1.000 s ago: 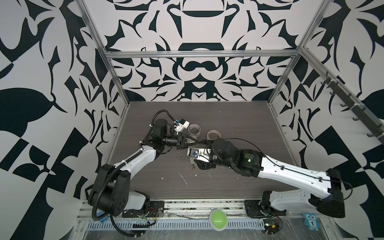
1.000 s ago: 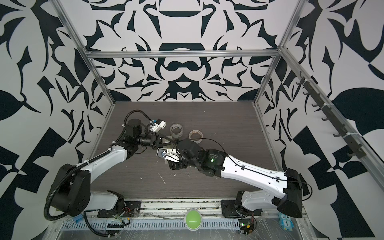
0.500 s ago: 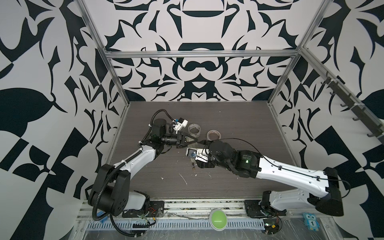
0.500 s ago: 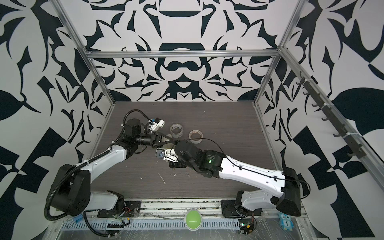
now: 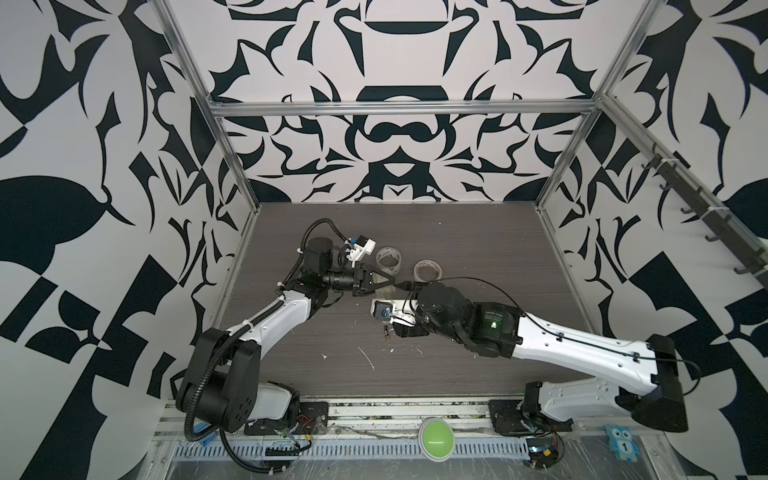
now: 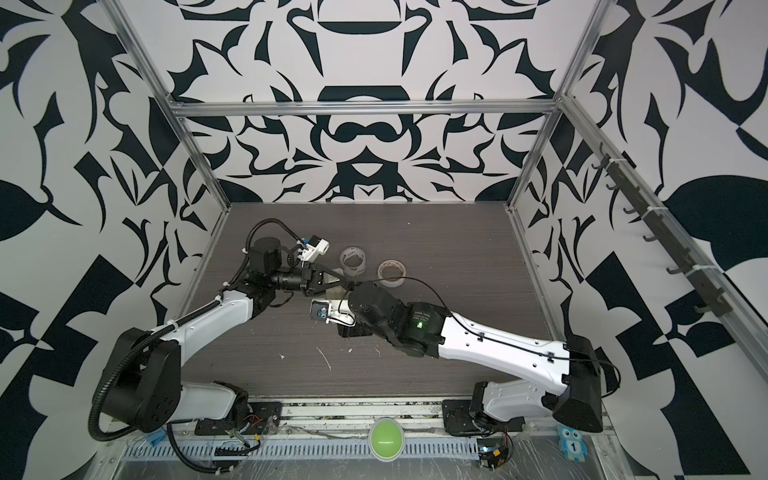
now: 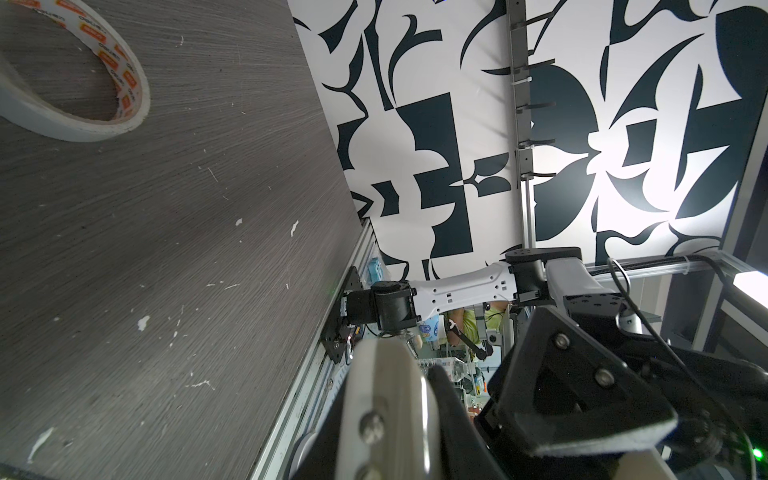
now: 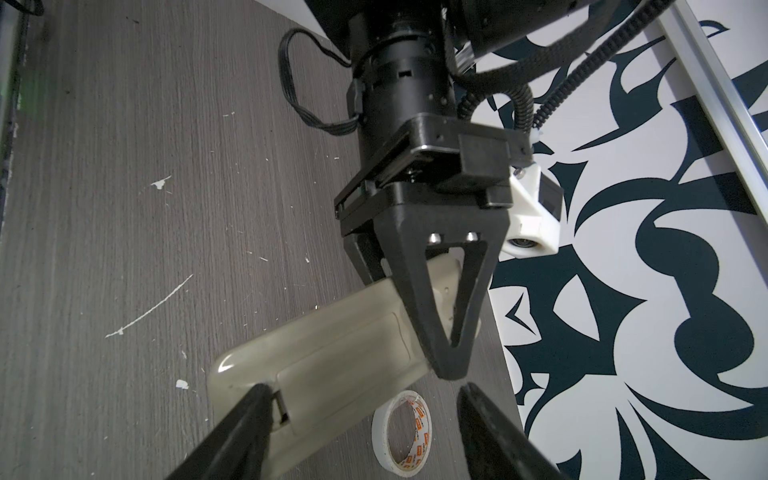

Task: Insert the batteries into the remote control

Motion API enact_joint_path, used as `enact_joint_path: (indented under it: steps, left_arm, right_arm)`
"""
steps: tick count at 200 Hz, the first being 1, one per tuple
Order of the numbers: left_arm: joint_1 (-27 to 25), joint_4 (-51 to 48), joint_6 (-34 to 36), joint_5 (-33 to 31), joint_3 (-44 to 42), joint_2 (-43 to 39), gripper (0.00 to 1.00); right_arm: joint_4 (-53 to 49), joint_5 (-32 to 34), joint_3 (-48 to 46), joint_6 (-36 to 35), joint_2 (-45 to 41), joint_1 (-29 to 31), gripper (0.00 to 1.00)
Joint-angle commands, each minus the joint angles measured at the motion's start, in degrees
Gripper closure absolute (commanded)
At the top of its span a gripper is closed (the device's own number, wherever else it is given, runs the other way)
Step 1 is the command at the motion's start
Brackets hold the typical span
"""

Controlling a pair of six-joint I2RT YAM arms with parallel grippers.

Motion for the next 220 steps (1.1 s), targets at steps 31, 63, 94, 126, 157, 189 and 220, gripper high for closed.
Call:
enact_joint_path:
  steps: [31, 63, 94, 126, 157, 189, 220]
  left_arm:
    - [-0.4, -0.1, -0.1, 3.2, 0.3, -0.2, 1.00]
    - [-0.3, -0.3, 0.0, 3.1, 0.3, -0.1, 1.00]
    - [-0.4, -3.0, 2.0, 2.9, 0.7, -0.3, 1.00]
    - [-0.8, -4.3, 3.3, 3.0, 1.0, -0.9, 1.00]
    - [-1.3, -6.6, 5.3, 2.8, 1.2, -1.4, 1.00]
    - [-1.4, -6.7, 5.4, 2.9, 1.4, -1.4, 1.00]
    - [-1.5, -7.1, 5.7, 3.0, 1.8, -0.9, 1.00]
  right_arm:
    - [6.7, 3.5, 0.1, -1.1, -2.8, 0.1, 0.27]
    - [5.9, 2.1, 0.2, -1.2, -3.6, 0.3, 0.27]
    - [-2.2, -6.5, 3.2, 0.6, -3.5, 0.3, 0.25]
    - [-3.7, -8.4, 3.4, 0.9, -2.9, 0.3, 0.25]
    - [-4.7, -9.6, 4.3, 1.0, -1.8, 0.3, 0.25]
    - [-4.9, -8.8, 4.4, 0.8, -0.9, 0.3, 0.25]
    - [-4.9, -8.3, 4.5, 0.5, -0.6, 0.3, 0.26]
